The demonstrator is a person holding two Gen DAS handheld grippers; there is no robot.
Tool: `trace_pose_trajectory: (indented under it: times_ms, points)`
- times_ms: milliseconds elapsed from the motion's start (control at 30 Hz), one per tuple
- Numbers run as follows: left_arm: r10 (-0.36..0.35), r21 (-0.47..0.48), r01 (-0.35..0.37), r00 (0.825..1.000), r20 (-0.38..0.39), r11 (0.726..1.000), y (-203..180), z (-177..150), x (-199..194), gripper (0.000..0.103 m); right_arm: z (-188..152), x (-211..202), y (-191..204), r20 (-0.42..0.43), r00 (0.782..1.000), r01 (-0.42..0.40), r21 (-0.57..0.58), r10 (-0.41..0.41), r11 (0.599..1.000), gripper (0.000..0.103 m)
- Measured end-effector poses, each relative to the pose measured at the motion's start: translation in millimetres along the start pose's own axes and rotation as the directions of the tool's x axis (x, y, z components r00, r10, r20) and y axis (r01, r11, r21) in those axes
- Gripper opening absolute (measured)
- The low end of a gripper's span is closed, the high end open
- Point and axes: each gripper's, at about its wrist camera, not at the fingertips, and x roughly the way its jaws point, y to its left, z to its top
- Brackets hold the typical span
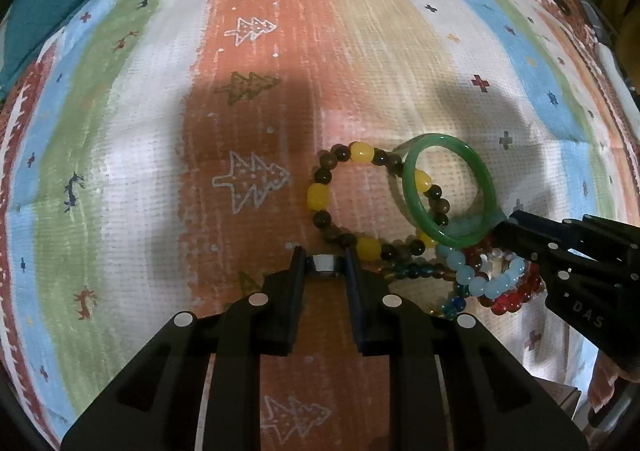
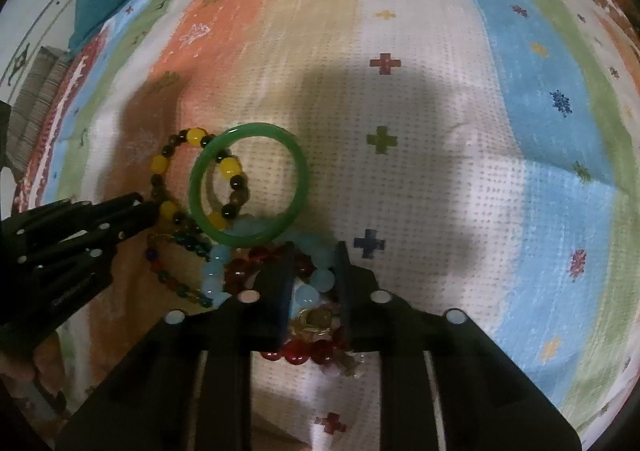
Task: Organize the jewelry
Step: 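Lower the right gripper onto the light blue bead bracelet and close it, then lift the light blue bracelet with the right gripper and carry it over the tin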
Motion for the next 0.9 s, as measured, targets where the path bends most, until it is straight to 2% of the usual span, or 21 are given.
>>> trace_pose_trajectory:
  times_ms: [33,67,400,900]
  points:
    - [0.000,-0.002,0.000,1.000,0.001,1.000,1.2,-0.5,-1.3,0.019,0.3,-0.7,3.3,0.005,1.000,0.014,-0.013,-0.014,1.000,0.017]
    - [0.000,-0.001,0.000,1.000,0.002,1.000,1.1,-0.5,-2.1,0.019,-0.1,-2.2,4.6,0.011,1.000,0.018,-0.018,-0.018,1.000,0.012]
    - [0.027,0.025,-0.027,0.999,0.033,0.999,-1.4,-0.9,-21.6,0.019,-5.1,-18.9,-2.9,0.034,0.998,0.047,-0.017,-0.047,0.999,0.012]
    - [0.032,0.054,-0.039,0.993,0.111,0.998,-13.8,-21.4,-61.9,0.019,-21.1,-85.6,-13.2,0.185,0.979,0.086,0.014,-0.087,0.996,0.012]
